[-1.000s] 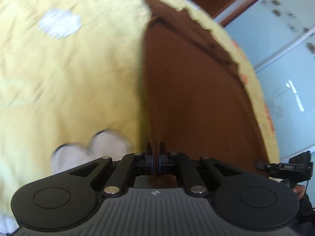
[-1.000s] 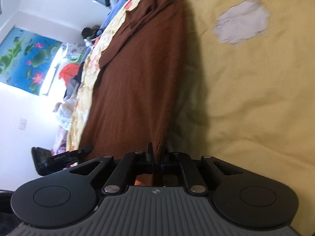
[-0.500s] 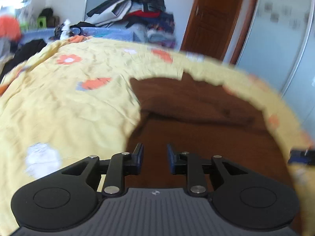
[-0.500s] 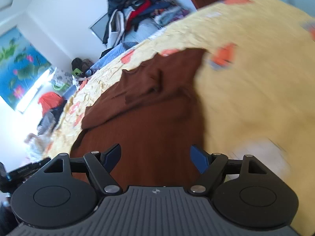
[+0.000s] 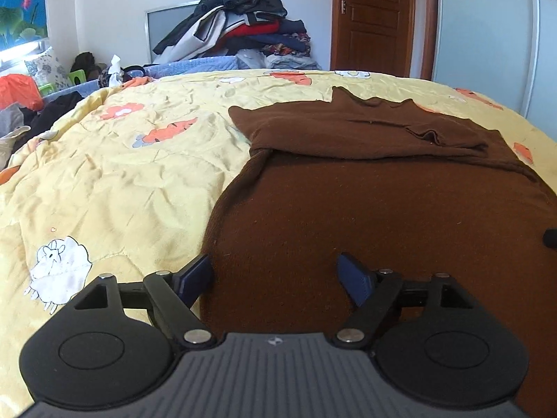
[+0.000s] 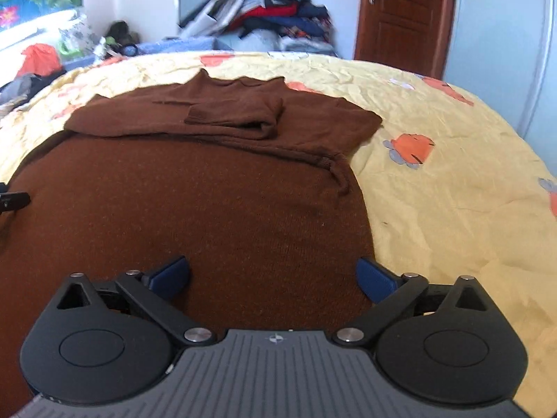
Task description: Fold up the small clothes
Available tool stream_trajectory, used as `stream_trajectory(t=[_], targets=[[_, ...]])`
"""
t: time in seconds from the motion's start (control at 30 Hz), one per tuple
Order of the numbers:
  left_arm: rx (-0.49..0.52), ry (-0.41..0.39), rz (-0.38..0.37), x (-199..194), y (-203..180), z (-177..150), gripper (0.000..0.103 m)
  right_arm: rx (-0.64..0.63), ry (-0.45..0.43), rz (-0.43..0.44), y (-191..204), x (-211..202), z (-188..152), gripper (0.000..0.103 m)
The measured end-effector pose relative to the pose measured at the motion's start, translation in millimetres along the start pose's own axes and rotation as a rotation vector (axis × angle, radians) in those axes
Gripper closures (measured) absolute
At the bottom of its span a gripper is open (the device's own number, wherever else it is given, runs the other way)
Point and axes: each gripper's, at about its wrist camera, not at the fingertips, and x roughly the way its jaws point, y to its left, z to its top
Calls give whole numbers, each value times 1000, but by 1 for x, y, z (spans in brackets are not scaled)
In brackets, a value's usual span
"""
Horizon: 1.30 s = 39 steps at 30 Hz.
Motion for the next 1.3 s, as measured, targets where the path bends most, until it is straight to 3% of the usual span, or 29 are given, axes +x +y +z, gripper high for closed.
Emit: stream_trajectory(t=[0.03,0.13,0.2,0.27,0.33,0.6,0.7,0.77,0.8,0.87,0.93,0.97,1.0,1.07,1.13,1.2,1.27,1.3], targets=[[-3,0,0,2,-1,0,22,18,-2,1,9,-3,6,11],[-5,1,-2,3,0,2,21,7,-48,114,34,-21,8,1],[-2,2,-1,3,-1,2,21,-35,-30,134,50,-19,5,1],[-4,1,-3,3,0,2,21,-53,24,121,56,-6,-4,0],[-5,0,-4,3,0,2,20,-110,-33,112,54,-8,-21,0],[-15,14,11,-4,0,3,20,-55,-19,75,19,-26,-31,0],[-41,8,-84,-34,-2,-2,20,0,14,51,21,-39,-27,2],[8,-36,-140,-53,-10,-13,20,-1,-39,89,27,-59,-29,0],[42,-21,-147,-55,-16,-19,19,-3,-63,123,30,-68,-32,0],[105,48,-145,-46,-21,-32,18,-26,-29,162,37,-67,-39,0],[147,5,-122,-52,-16,-41,17,-84,27,130,39,-55,-53,0],[138,22,-113,-55,-9,-40,17,-132,-19,123,37,-59,-62,0],[123,37,-93,-58,0,-39,16,-99,-16,140,27,-61,-64,0],[91,53,-37,-67,18,-38,17,-65,16,92,13,-68,-62,0],[27,58,-44,-78,37,-38,17,19,48,59,-1,-80,-59,0],[-94,89,-106,-82,51,-38,17,139,51,103,-22,-93,-61,0],[-267,146,-222,-75,64,-39,17,236,69,123,-39,-94,-63,0],[-352,130,-264,-74,68,-40,17,288,98,145,-45,-90,-65,0]])
